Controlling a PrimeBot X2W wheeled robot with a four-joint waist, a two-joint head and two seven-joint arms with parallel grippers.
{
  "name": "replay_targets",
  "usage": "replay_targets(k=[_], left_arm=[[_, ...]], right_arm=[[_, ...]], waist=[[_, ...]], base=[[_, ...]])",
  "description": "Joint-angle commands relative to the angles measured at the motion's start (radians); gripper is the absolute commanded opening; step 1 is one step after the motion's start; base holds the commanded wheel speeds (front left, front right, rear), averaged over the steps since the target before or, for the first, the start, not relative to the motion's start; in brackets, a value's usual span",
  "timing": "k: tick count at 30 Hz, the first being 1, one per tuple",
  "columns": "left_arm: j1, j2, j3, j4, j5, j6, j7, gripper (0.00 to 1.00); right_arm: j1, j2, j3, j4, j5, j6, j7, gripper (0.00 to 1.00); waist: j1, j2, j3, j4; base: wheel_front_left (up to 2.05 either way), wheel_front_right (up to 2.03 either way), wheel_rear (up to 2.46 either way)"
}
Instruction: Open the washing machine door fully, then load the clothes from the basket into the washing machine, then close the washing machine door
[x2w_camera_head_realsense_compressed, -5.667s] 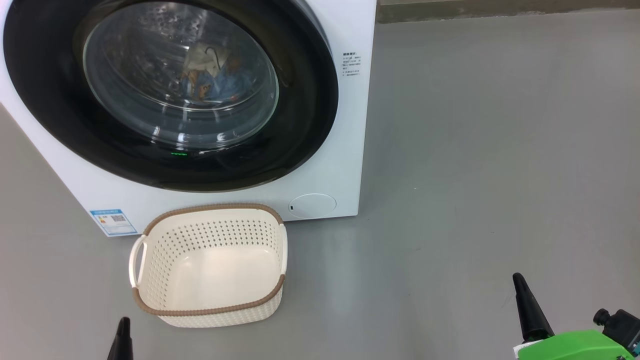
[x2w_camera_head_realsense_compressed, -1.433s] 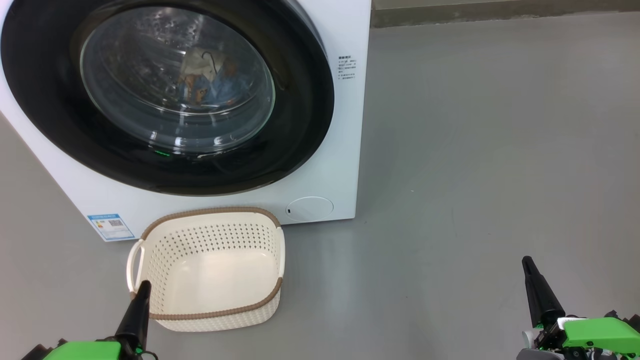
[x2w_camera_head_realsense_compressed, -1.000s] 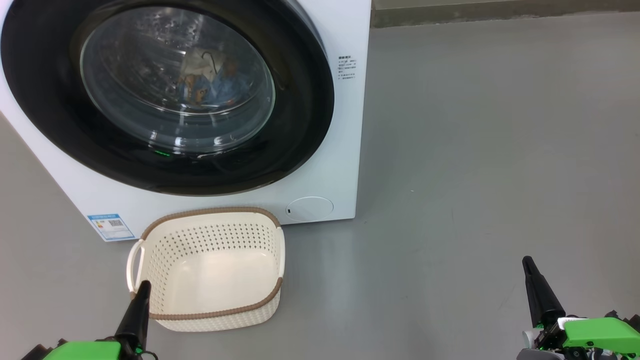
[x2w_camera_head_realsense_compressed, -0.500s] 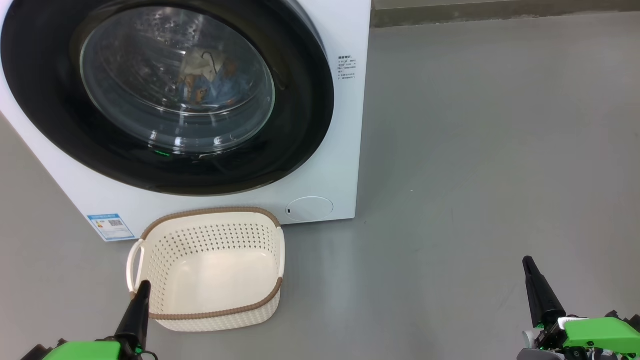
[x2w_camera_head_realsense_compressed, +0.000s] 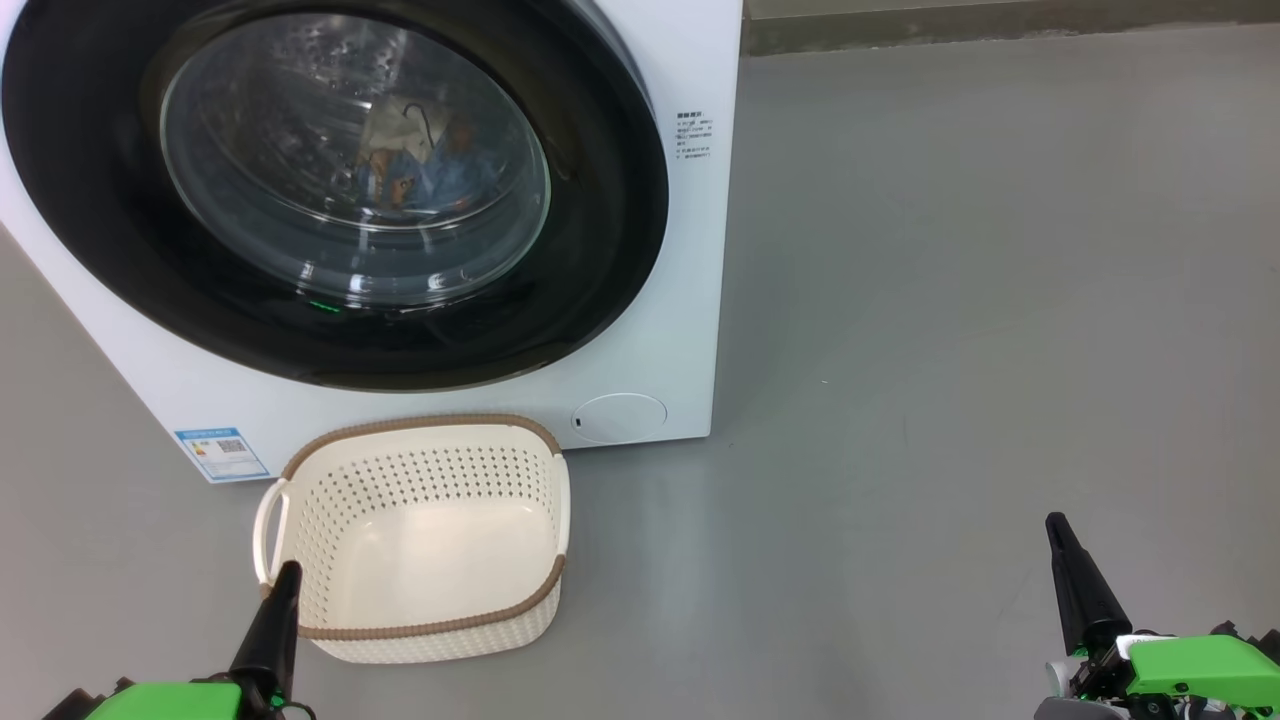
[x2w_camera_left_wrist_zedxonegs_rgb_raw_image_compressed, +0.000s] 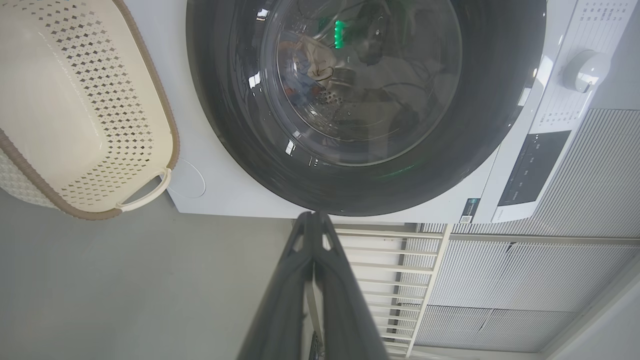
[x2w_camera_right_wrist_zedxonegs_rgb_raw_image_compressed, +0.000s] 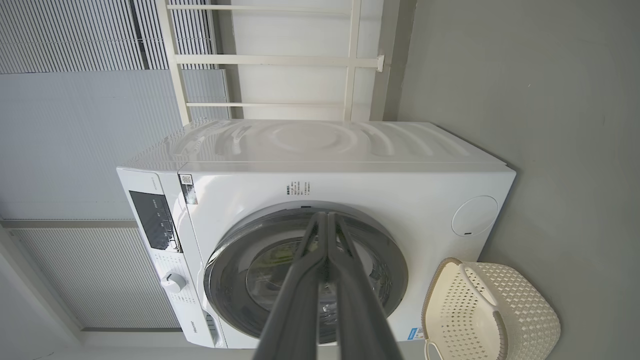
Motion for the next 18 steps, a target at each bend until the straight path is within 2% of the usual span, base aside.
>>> replay_targets(k=[1,18], left_arm=[[-0.042,0.018,0.033,-0.019,-0.003,-0.003,0.006,0.0],[-0.042,0.018,0.033,-0.019,-0.003,-0.003,0.007,0.0]], right_arm=[[-0.041,-0.005,0.022,-0.024,-0.003,0.002,0.007,0.0],[-0.041,-0.005,0.022,-0.024,-0.004,0.002,0.007,0.0]], waist=[[0.0,0.0,0.0,0.0],[0.0,0.0,0.0,0.0]], base=[[0.0,0.0,0.0],[0.0,0.0,0.0]])
